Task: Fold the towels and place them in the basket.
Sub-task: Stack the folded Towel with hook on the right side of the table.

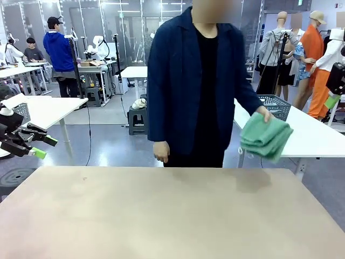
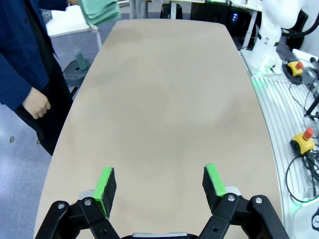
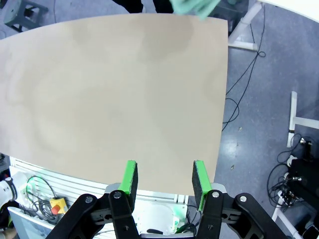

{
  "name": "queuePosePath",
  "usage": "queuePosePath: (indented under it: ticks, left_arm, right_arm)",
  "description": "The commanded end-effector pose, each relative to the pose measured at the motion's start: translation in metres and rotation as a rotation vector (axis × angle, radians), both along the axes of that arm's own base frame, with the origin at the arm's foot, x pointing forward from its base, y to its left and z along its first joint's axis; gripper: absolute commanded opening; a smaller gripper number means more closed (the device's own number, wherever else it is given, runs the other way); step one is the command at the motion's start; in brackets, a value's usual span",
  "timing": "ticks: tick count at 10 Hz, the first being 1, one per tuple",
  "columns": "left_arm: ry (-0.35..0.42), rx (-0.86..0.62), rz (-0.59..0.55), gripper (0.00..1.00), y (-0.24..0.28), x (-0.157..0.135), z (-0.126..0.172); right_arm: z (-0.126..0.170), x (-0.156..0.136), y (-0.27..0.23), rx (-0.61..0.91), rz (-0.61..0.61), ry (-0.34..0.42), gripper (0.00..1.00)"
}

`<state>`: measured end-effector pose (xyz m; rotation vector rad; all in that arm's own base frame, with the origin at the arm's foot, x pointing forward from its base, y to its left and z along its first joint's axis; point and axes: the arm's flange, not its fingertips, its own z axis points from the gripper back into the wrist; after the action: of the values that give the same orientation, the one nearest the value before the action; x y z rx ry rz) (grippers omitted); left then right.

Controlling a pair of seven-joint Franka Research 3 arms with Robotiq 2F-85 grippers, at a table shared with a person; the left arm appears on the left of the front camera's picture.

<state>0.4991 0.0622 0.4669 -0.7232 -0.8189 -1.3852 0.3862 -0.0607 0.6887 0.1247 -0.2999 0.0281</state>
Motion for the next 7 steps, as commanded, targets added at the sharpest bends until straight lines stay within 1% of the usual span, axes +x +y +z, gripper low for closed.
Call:
queuePosePath:
  ticks: [1,7]
  left_arm:
    - [-0.004,-0.005,0.001,0.89,-0.0009,-0.0017,0.0014]
    - [-0.004,-0.005,0.001,0.89,-0.0009,-0.0017,0.0014]
  right_arm:
    - [0.001,0.0018,-0.0006,-0.003,-0.007,0.001,0.56]
    - [0.001,0.0018,-0.0006,-0.003,-0.007,0.001,0.56]
